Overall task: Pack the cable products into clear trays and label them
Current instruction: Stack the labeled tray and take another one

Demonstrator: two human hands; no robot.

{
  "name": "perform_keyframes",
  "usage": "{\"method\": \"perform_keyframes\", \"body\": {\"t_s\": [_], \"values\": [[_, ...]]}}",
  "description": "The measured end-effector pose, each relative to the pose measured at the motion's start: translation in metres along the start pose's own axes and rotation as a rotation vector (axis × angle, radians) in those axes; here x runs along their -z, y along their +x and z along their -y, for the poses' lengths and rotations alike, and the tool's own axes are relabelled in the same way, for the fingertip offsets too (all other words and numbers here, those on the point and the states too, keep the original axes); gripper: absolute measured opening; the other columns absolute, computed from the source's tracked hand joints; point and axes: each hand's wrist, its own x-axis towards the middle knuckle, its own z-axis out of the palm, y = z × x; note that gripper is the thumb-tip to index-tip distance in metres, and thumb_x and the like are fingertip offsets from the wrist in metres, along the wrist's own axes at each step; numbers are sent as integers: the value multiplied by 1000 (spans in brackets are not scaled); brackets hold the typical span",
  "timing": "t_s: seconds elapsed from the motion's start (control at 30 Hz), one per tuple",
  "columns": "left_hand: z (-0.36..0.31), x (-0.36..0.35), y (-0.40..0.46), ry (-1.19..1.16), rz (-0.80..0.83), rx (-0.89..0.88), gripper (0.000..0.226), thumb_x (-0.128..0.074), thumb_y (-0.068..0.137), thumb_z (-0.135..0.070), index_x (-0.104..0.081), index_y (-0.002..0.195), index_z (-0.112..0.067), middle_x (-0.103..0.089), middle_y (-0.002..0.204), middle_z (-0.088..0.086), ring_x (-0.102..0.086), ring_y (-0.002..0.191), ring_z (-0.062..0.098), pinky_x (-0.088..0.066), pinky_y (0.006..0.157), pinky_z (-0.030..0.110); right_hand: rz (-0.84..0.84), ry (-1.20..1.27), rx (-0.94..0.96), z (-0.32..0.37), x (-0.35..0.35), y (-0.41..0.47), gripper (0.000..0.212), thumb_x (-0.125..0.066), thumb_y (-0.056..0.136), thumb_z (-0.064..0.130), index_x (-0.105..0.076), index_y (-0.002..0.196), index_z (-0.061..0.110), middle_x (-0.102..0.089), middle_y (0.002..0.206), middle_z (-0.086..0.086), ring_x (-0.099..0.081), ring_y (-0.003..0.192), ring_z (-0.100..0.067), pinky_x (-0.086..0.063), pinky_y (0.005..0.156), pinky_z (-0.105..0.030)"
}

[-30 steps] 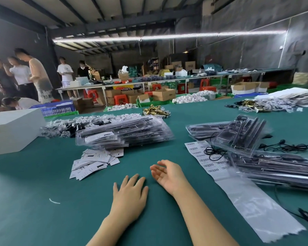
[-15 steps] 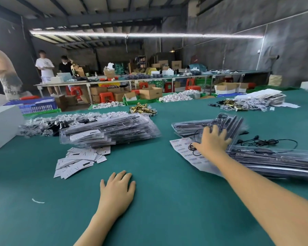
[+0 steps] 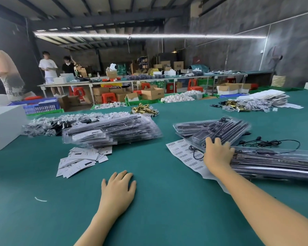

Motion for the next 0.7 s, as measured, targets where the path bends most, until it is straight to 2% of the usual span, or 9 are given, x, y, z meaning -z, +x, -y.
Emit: {"method": "perform_keyframes", "body": {"t_s": [0.17,0.3,0.4,0.5,0.6,0.7], "values": [[0,1,0,-10,-15,-4,34,-34,98,-44,-50,126,-34,-44,138,-20,-34,129,8,-21,112,47,-119,-39,98,17,2,-20,49,-55,84,15,-43,131,22,-52,123,-6,-44,110,-28,-37,87,-39],[0,0,1,-10,-26,-4,35,-35,97,-44,-50,127,-34,-44,139,-20,-35,129,8,-21,111,47,-235,105,102,33,6,-46,36,-67,78,18,-59,113,14,-56,110,-8,-48,99,-30,-36,80,-38],[0,1,0,-12,-35,-7,35,-35,97,-44,-51,127,-34,-44,139,-20,-35,129,8,-21,111,46,-426,275,224,49,23,-54,33,-84,68,26,-70,93,9,-62,93,-11,-57,88,-32,-42,79,-43],[1,1,1,-14,-43,-9,33,-36,98,-42,-52,124,-31,-46,137,-19,-37,129,9,-23,111,44,-631,445,415,68,41,-62,31,-84,67,31,-68,83,9,-62,81,-6,-60,75,-26,-47,79,-40],[2,2,1,-133,-128,-52,25,-41,98,-34,-58,107,-19,-61,112,-8,-52,112,17,-36,93,33,-743,531,600,90,48,-80,24,-71,78,34,-64,81,11,-60,80,-1,-58,72,-21,-47,72,-33],[4,6,-2,-413,-250,-26,18,-49,97,-29,-61,107,-19,-63,100,-13,-58,100,14,-35,77,20,-783,516,690,106,44,-99,16,-71,82,27,-64,79,14,-61,80,-1,-60,75,-22,-49,71,-32]]}}
